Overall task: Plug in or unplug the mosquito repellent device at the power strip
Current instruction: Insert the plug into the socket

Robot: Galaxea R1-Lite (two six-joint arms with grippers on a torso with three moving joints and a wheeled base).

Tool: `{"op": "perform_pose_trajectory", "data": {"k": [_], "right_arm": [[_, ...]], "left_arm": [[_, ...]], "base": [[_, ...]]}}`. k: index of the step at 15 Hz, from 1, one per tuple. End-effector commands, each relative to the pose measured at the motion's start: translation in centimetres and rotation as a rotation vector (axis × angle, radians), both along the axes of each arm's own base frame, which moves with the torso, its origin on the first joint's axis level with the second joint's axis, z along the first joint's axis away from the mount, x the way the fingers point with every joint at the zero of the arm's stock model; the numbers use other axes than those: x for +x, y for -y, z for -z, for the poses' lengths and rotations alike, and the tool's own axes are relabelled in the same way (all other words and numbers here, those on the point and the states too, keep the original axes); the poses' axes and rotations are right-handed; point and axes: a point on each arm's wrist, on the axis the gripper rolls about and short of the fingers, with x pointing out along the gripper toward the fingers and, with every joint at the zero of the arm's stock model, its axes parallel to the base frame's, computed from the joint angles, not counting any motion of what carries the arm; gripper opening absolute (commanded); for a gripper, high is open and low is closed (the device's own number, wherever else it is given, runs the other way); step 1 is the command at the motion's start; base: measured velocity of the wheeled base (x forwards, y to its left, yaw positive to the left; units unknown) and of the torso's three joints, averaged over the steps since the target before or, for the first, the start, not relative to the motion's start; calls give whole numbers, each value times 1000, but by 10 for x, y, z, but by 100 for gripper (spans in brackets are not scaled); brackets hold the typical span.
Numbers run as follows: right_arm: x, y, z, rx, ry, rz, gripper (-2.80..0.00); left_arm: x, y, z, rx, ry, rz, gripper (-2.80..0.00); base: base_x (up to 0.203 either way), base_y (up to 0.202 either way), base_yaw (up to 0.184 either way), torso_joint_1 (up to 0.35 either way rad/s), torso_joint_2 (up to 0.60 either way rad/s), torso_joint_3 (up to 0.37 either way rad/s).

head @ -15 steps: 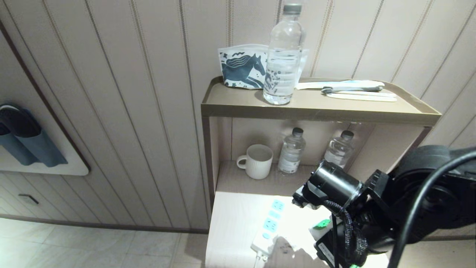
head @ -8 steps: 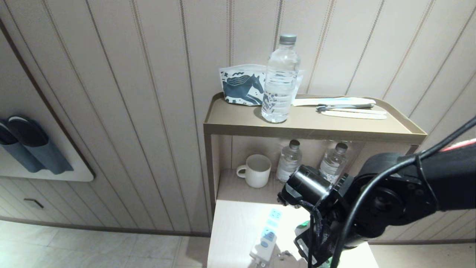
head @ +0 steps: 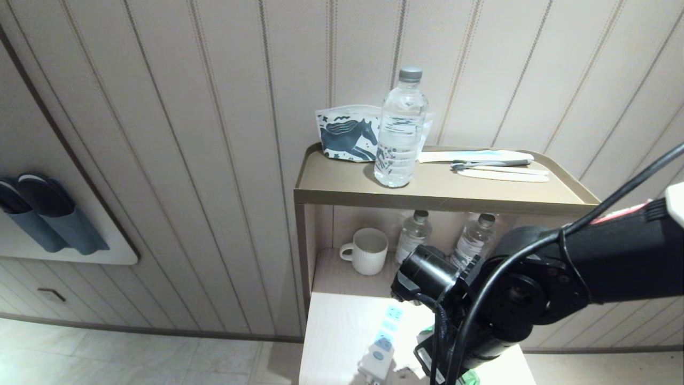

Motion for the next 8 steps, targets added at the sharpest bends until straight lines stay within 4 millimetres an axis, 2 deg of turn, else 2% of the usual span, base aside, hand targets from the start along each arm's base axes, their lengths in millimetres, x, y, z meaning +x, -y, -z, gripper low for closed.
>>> {"op": "perform_pose_trajectory", "data": {"k": [1,5,8], "right_arm": [[1,-1,2,-5,-5,1,-280],[3,-4,-3,53,-23,5,-280],[14,-15,-5,126,-37,121,-280]], "left_arm": [[0,0,0,1,1,0,-280],[0,0,0,1,1,1,-280],[0,0,0,1,1,1,-280]], "base": [[0,0,0,0,0,0],[0,0,0,0,0,0],[0,0,0,0,0,0]]}}
